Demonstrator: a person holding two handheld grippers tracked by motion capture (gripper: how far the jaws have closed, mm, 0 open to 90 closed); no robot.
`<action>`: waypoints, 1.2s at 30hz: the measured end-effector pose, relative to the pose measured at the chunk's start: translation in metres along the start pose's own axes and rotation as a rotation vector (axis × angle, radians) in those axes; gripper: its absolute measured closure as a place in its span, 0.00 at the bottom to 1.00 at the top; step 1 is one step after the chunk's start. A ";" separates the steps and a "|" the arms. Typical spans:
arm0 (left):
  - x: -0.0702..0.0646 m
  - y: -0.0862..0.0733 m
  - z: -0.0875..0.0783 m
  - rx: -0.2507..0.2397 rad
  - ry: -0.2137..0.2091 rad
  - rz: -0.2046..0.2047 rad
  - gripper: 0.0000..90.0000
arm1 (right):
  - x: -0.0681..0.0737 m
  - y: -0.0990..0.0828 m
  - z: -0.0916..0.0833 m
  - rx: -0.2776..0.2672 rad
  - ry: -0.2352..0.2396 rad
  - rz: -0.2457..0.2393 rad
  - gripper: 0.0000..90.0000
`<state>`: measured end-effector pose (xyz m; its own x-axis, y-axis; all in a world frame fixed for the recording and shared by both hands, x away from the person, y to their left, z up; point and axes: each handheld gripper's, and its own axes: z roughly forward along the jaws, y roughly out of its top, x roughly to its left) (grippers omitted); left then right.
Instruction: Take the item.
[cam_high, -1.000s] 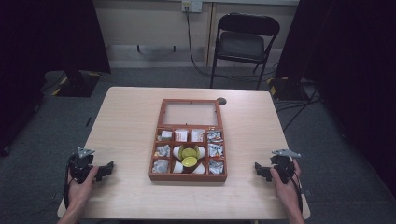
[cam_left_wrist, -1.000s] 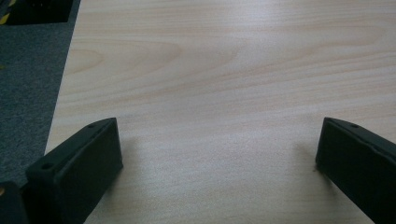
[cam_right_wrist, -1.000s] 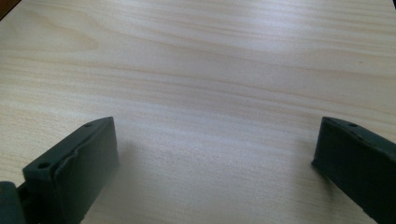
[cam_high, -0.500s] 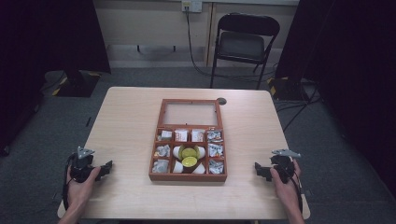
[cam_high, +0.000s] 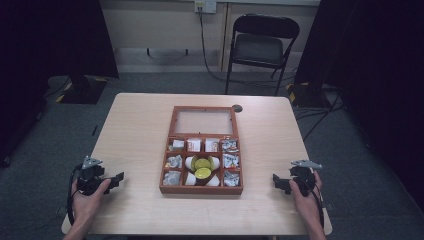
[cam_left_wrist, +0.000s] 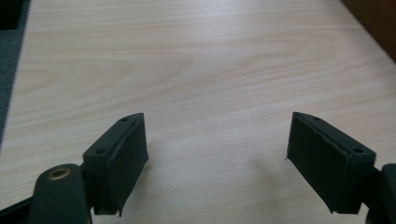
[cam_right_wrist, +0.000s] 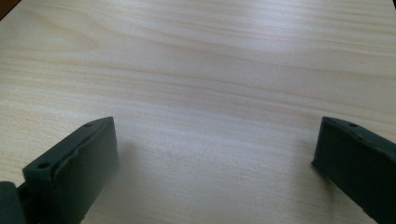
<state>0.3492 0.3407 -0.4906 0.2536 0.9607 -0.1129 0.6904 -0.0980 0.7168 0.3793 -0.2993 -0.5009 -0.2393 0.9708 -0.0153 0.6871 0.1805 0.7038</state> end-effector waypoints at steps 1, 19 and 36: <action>0.000 0.000 -0.001 -0.004 -0.003 -0.004 0.22 | 0.000 0.000 0.000 0.000 0.000 0.000 0.00; -0.023 0.013 -0.017 -0.045 -0.156 0.099 0.28 | 0.000 0.000 0.000 0.001 0.000 0.001 0.00; -0.071 0.033 -0.015 -0.044 -0.306 0.225 0.31 | 0.000 0.000 0.000 0.000 -0.001 0.001 0.00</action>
<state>0.3437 0.2732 -0.4491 0.5906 0.7939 -0.1449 0.5665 -0.2800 0.7750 0.3791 -0.2992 -0.5009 -0.2376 0.9712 -0.0152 0.6876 0.1793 0.7036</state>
